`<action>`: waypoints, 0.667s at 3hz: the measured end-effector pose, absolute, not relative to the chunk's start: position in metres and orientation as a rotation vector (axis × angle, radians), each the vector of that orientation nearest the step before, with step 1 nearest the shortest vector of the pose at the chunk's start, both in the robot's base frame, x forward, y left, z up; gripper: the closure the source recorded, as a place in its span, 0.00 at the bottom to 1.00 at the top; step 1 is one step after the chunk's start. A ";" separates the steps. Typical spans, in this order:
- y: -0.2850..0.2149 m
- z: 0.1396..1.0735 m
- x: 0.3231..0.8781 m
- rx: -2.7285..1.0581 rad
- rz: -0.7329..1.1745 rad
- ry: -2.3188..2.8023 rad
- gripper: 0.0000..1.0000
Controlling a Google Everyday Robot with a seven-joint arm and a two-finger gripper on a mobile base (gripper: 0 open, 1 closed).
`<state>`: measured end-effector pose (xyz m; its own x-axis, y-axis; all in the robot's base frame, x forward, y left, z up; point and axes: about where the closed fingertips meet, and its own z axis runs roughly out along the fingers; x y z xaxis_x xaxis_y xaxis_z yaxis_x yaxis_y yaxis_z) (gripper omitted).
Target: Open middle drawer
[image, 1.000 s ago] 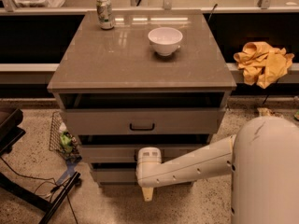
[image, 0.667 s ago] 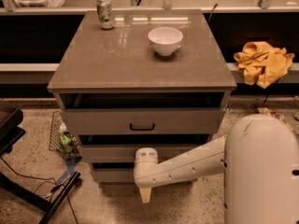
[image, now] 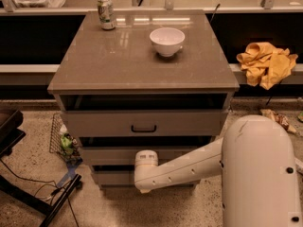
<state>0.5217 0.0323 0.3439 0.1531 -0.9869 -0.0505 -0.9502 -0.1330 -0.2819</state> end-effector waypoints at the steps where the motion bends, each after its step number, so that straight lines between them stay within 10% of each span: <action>1: 0.030 0.343 0.519 -2.180 -0.209 1.889 0.75; 2: 0.026 0.343 0.514 -2.167 -0.197 1.899 0.98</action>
Offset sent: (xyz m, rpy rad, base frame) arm -0.0129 -0.0118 0.0026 0.0265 0.0072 -0.0243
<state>0.5137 0.0256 0.3433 0.1399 -0.9881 -0.0642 -0.9538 -0.1171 -0.2765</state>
